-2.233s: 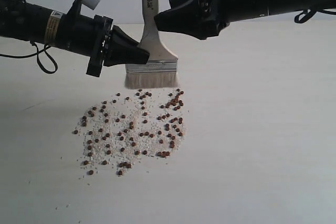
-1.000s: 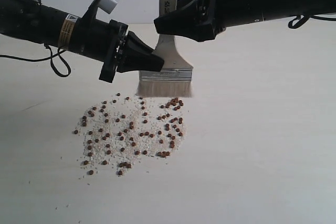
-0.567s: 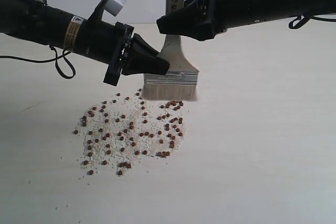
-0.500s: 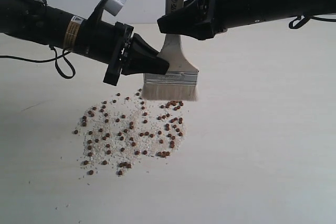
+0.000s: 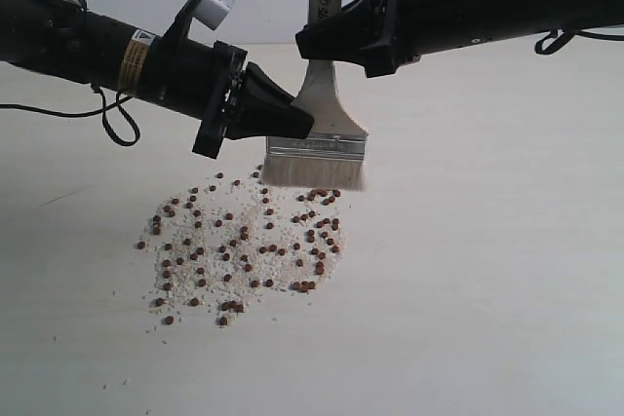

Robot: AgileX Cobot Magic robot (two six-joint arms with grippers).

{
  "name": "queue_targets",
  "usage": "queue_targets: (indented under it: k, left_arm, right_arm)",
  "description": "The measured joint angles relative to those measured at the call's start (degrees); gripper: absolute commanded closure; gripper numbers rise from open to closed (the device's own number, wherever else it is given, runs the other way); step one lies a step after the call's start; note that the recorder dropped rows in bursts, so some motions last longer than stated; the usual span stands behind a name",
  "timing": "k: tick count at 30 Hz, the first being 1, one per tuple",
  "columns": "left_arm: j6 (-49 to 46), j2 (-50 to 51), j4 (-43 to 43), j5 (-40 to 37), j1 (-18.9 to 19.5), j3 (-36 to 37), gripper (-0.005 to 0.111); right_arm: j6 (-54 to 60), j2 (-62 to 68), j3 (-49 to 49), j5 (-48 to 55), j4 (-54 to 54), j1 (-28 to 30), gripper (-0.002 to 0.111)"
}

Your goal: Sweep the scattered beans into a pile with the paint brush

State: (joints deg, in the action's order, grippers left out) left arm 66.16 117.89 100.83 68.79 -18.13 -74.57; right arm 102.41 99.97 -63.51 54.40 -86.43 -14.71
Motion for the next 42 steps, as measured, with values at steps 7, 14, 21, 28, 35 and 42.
queue_targets:
  k: [7,14,21,28,35,42]
  left_arm:
    - [0.0,0.0,0.0,0.0,0.0,0.0,0.103]
    - [-0.67,0.0,-0.42,-0.1,0.0,0.0,0.031]
    - [-1.68,0.0,-0.42,0.56,0.99,0.0,0.032]
    - [-1.9,0.0,-0.42,0.56,9.46,0.0,0.086]
    - [-0.28,-0.14,-6.79,0.69,14.82,0.63,0.107]
    - [-8.81,-7.93,-27.98,-16.88,15.48,13.92,0.107]
  right_arm:
    - [0.0,0.0,0.0,-0.28,0.0,-0.12,0.108]
    - [-0.83,0.0,0.0,-1.27,-0.13,-0.12,0.108]
    - [-1.15,0.0,0.0,-5.72,-1.39,-0.12,0.108]
    - [0.4,-2.77,0.0,-14.71,-3.64,-0.12,0.108]
    - [0.64,-6.49,0.0,-24.11,-4.29,-0.12,0.108]
    - [-2.19,-7.37,0.0,-32.19,-4.39,-0.12,0.108]
